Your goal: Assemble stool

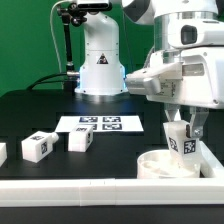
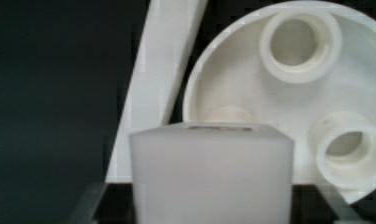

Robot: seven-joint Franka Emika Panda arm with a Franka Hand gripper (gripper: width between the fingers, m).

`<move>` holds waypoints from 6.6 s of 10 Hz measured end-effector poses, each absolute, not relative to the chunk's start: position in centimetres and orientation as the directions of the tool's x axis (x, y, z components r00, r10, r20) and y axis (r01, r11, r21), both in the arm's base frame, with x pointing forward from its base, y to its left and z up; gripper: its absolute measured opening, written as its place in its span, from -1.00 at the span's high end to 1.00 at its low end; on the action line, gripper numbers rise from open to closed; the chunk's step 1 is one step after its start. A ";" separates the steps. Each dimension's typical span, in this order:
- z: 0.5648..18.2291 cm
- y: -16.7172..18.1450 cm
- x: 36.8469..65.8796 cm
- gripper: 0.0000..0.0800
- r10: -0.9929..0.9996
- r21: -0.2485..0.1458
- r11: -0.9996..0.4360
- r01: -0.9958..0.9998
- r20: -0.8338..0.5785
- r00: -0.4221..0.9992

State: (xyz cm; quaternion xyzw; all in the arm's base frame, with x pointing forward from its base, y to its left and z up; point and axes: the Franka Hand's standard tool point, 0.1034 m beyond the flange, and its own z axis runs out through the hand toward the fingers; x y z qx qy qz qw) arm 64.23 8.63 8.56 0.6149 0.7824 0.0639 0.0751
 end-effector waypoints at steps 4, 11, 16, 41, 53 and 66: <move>8.5 8.7 64.2 0.10 1.000 0.200 0.012 0.980 0.007 -0.014; 7.9 9.9 63.9 0.12 0.804 0.129 -0.594 0.794 0.132 0.580; 7.9 10.1 64.0 0.14 0.610 0.071 -0.791 0.608 0.179 0.772; 7.2 11.1 63.4 0.13 -0.950 -0.275 -0.210 -0.938 -0.167 0.262; 10.3 11.5 63.9 -0.62 -0.901 -0.315 -0.352 -0.881 -0.141 0.411; 10.2 12.2 63.7 -0.62 0.197 -0.125 -0.965 0.231 0.235 0.952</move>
Offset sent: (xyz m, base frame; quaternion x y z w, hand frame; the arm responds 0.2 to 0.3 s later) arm 0.0000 0.0000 0.0000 0.0000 0.0000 0.1938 0.9810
